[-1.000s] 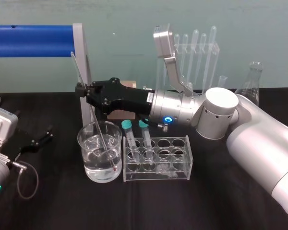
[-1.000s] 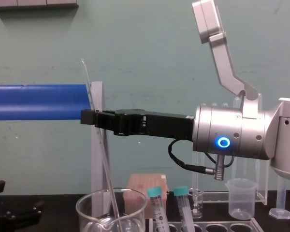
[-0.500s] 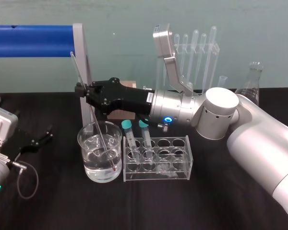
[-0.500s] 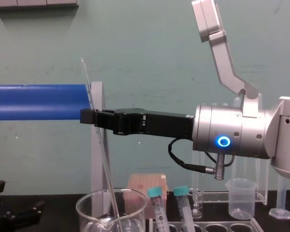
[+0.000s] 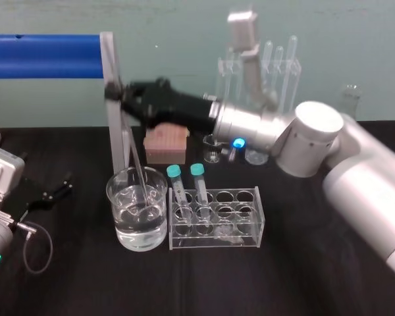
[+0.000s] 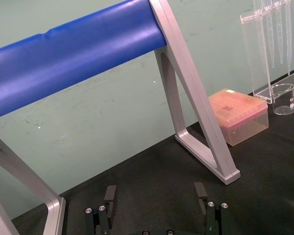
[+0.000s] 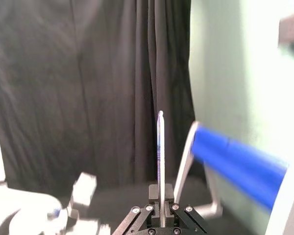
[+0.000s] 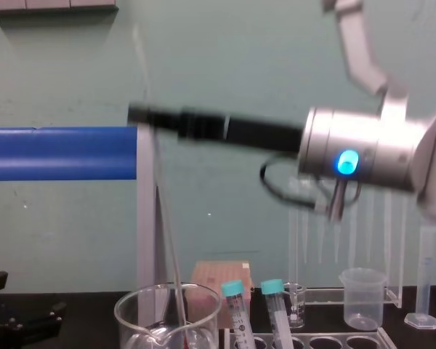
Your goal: Hold the thermometer with one hand and immerse one end into the beaker, then reinsert it into the test tube rack.
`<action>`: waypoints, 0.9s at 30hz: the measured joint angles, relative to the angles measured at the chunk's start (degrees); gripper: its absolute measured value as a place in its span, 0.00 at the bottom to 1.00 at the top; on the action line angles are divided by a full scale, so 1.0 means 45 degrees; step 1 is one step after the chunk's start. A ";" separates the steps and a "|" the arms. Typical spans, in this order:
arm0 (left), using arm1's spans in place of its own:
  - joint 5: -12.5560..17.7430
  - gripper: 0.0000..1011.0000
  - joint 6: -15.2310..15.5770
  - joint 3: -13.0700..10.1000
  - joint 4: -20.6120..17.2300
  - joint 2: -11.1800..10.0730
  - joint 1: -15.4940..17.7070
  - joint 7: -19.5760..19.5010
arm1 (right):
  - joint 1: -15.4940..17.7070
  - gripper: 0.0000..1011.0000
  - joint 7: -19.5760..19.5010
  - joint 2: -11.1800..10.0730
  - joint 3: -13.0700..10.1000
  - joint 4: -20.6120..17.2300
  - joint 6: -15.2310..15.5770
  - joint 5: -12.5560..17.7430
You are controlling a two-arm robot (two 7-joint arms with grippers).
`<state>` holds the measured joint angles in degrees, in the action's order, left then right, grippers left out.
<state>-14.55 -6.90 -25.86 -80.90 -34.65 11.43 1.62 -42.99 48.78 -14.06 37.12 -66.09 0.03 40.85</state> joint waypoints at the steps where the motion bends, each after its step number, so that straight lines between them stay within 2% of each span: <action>1: 0.0000 1.00 0.0000 0.0000 0.0000 0.0000 0.0000 0.0000 | -0.0009 0.05 -0.0037 -0.0068 -0.0130 -0.0231 0.0027 0.0119; 5: 0.0000 1.00 -0.0001 0.0000 -0.0001 0.0000 0.0000 0.0000 | -0.0148 0.05 -0.0420 -0.0510 -0.1020 -0.1725 0.0229 0.1010; 8: 0.0001 1.00 -0.0001 0.0000 -0.0001 0.0000 0.0000 0.0000 | -0.0247 0.05 -0.0652 -0.0705 -0.1504 -0.2400 0.0264 0.1415; 9: 0.0001 1.00 -0.0001 0.0000 -0.0001 0.0000 0.0000 0.0000 | -0.0324 0.05 -0.0844 -0.0825 -0.1824 -0.2793 0.0262 0.1665; 11: 0.0001 1.00 -0.0001 0.0000 -0.0001 0.0000 0.0000 0.0000 | -0.0387 0.05 -0.1060 -0.0956 -0.2120 -0.3157 0.0235 0.1857; 14: 0.0001 1.00 -0.0001 0.0000 -0.0001 0.0000 0.0000 0.0000 | -0.0424 0.05 -0.1568 -0.1421 -0.2625 -0.3833 0.0173 0.2054; 17: 0.0001 1.00 -0.0001 0.0000 -0.0001 0.0000 0.0000 0.0000 | -0.0262 0.05 -0.1874 -0.1784 -0.2844 -0.4237 0.0200 0.2132; 21: 0.0001 1.00 -0.0001 0.0000 -0.0001 0.0000 0.0000 0.0000 | 0.0490 0.05 -0.2422 -0.2727 -0.3135 -0.5119 0.0471 0.2268; 23: 0.0000 1.00 0.0000 0.0000 -0.0001 0.0000 0.0000 0.0000 | 0.0771 0.05 -0.2678 -0.3050 -0.3195 -0.5395 0.0674 0.2361; 27: 0.0001 1.00 -0.0001 0.0000 -0.0001 0.0000 0.0000 0.0000 | 0.1101 0.05 -0.3100 -0.3466 -0.3221 -0.5675 0.1025 0.2530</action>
<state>-14.55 -6.91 -25.86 -80.90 -34.65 11.43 1.62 -38.04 34.83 -29.66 22.63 -91.63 4.64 52.23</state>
